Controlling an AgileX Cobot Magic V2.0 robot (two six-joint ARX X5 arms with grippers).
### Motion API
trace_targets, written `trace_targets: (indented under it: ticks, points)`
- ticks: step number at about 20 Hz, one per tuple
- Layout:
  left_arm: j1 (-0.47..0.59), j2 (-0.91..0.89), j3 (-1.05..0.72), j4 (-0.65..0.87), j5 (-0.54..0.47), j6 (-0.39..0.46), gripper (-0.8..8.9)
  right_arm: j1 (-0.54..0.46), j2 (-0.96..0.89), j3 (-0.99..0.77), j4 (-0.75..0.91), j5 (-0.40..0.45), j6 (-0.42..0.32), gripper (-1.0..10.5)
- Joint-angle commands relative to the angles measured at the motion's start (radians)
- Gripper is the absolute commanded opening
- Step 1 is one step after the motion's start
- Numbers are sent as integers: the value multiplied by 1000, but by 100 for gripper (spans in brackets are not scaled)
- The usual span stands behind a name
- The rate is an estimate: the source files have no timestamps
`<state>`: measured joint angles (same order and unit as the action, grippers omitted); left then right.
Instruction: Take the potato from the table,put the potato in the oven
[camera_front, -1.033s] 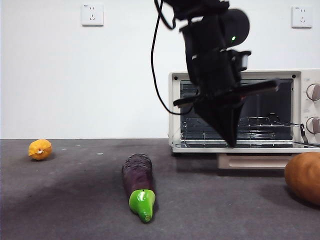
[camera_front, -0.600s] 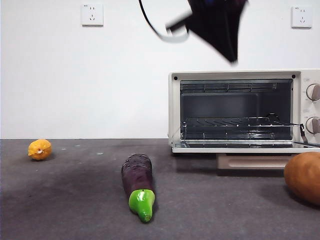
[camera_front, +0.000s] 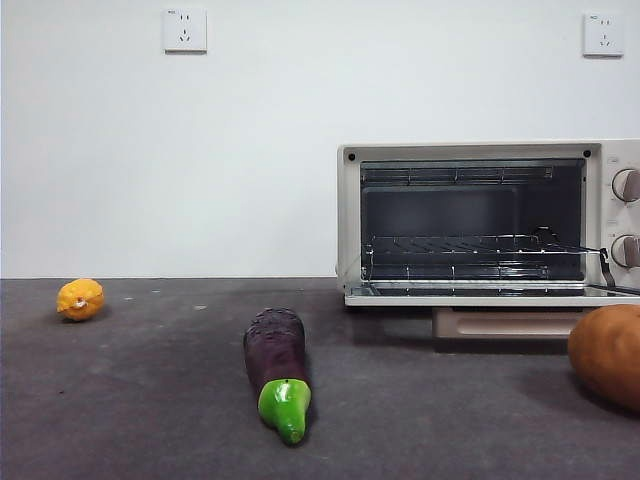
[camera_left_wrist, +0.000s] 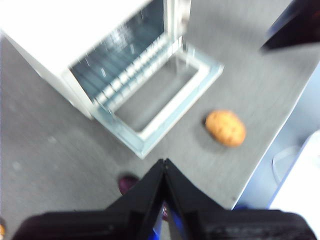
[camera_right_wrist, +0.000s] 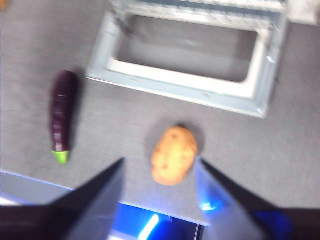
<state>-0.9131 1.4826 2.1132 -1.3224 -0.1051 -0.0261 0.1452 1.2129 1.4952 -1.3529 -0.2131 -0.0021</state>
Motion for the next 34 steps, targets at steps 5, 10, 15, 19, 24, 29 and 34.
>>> trace_targets:
  ticks: [5, 10, 15, 19, 24, 29, 34]
  points:
    - [-4, -222, -159, 3, -8, -52, -5, 6, 22, -248, 28, 5, 26, 545]
    - [-4, -424, -478, 3, -81, -179, -5, 11, 23, -436, 201, -14, 86, 545]
    - [-4, -572, -681, 3, -78, -324, -5, 63, 105, -496, 324, 1, 137, 545]
    - [-5, -647, -698, 3, -78, -349, -4, 131, 245, -496, 342, 117, 183, 545]
    - [-4, -744, -698, 3, -79, -335, -5, 183, 363, -496, 420, 113, 193, 545]
    - [-4, -811, -698, 3, -83, -334, -5, 185, 446, -497, 426, 124, 197, 686]
    - [-4, -814, -698, 3, -105, -332, -5, 202, 446, -497, 443, 128, 210, 688]
